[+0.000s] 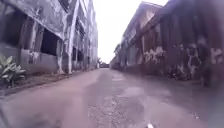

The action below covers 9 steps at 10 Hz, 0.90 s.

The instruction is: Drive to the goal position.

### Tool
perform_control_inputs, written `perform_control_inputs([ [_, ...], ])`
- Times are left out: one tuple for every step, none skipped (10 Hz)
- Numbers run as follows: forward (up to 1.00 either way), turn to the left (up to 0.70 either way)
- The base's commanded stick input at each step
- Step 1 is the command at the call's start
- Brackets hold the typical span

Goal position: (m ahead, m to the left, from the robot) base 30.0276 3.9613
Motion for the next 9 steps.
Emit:
perform_control_inputs([
  [1.00,0.00],
  [1.00,0.07],
  [1.00,0.26],
  [1.00,0.09],
  [1.00,0.03],
  [1.00,0.00],
  [1.00,0.00],
  [1.00,0.00],
  [1.00,0.00],
])
